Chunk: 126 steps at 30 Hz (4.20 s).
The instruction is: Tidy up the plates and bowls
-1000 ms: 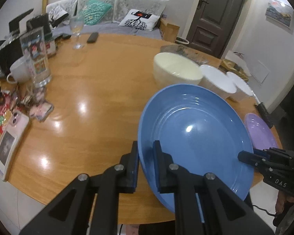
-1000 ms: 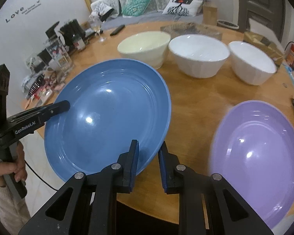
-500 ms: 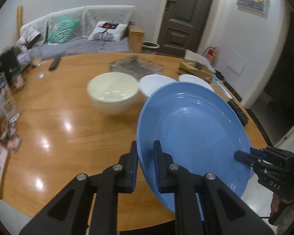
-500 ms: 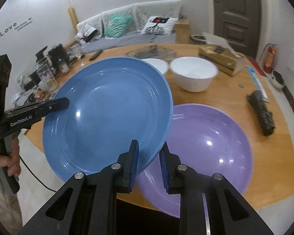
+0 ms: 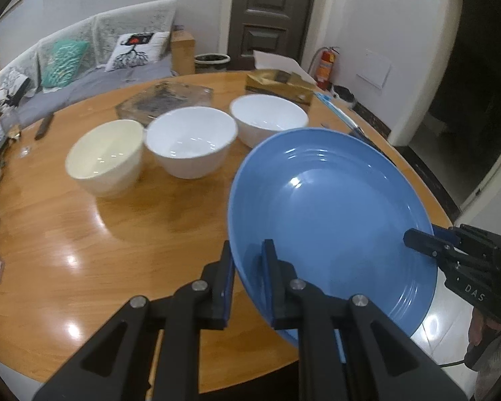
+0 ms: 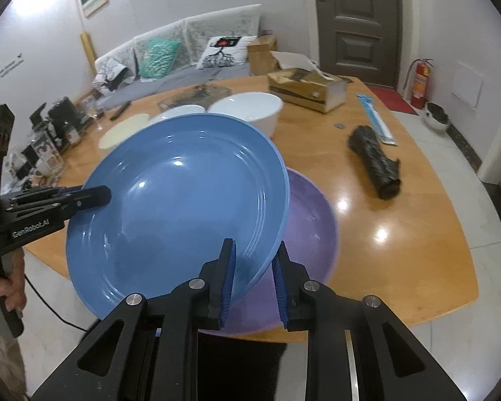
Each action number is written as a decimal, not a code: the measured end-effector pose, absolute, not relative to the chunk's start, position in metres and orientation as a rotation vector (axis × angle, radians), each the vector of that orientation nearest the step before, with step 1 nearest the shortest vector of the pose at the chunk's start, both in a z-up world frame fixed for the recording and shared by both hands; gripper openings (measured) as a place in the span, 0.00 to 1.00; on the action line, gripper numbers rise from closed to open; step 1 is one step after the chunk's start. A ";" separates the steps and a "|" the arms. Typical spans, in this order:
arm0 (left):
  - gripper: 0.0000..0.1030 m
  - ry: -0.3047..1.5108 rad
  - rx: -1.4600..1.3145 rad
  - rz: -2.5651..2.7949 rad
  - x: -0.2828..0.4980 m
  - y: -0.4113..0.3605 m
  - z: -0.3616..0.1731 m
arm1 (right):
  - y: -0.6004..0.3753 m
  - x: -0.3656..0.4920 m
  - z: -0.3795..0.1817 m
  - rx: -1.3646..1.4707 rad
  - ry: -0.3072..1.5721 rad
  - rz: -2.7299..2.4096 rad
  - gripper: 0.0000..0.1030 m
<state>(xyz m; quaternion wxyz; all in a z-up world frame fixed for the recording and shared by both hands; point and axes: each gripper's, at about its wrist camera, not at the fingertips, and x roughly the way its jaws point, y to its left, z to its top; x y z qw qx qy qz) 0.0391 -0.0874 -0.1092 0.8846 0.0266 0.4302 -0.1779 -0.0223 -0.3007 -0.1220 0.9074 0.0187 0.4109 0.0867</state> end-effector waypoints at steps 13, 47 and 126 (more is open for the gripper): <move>0.17 0.957 0.191 -0.400 0.048 -0.136 -0.132 | -0.325 -0.019 -0.137 -0.013 0.856 0.083 0.17; 0.26 0.980 0.237 -0.367 0.064 -0.133 -0.156 | -0.319 -0.003 -0.158 -0.007 0.906 0.089 0.38; 0.12 1.126 0.299 -0.437 0.266 -0.061 -0.136 | -0.147 0.181 -0.160 -0.263 0.966 0.495 0.86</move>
